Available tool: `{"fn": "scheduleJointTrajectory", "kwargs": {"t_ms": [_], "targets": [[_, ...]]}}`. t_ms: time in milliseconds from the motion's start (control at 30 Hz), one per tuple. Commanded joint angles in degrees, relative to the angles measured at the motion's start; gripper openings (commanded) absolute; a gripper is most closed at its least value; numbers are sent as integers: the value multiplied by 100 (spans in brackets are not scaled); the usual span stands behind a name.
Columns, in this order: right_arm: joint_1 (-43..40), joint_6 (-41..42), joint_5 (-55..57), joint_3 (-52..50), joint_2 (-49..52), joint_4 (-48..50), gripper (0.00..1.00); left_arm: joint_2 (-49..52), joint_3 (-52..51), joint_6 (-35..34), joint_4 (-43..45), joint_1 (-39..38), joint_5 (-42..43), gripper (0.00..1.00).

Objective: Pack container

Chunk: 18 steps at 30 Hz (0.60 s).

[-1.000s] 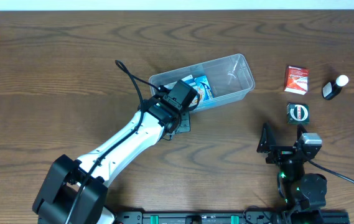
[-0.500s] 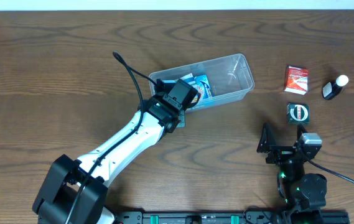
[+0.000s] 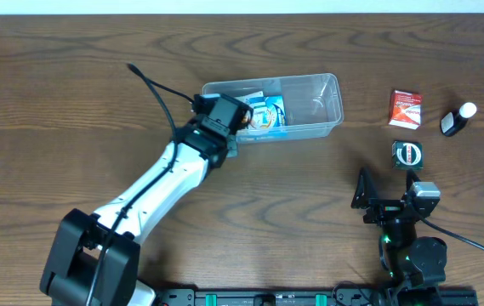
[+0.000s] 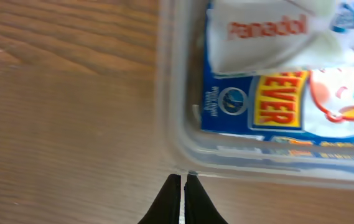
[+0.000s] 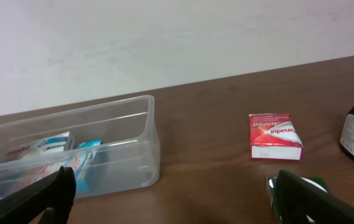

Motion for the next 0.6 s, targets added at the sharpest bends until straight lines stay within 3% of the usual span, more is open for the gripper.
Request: {"fn": "scheduleJointTrajectory", "kwargs": {"t_ms": [0,367,567], "targets": [[-46,-76,-2,-13,-9,-20,99,50,15,107,4,173,-129,6],[-46,-76,-4,-13,-9,-20,99,-1145,813,326,-208,107,175,6],[-46,-76,-4,-13,-9,-20,99,-951,1904,619,-232,358,1279,6]]}}
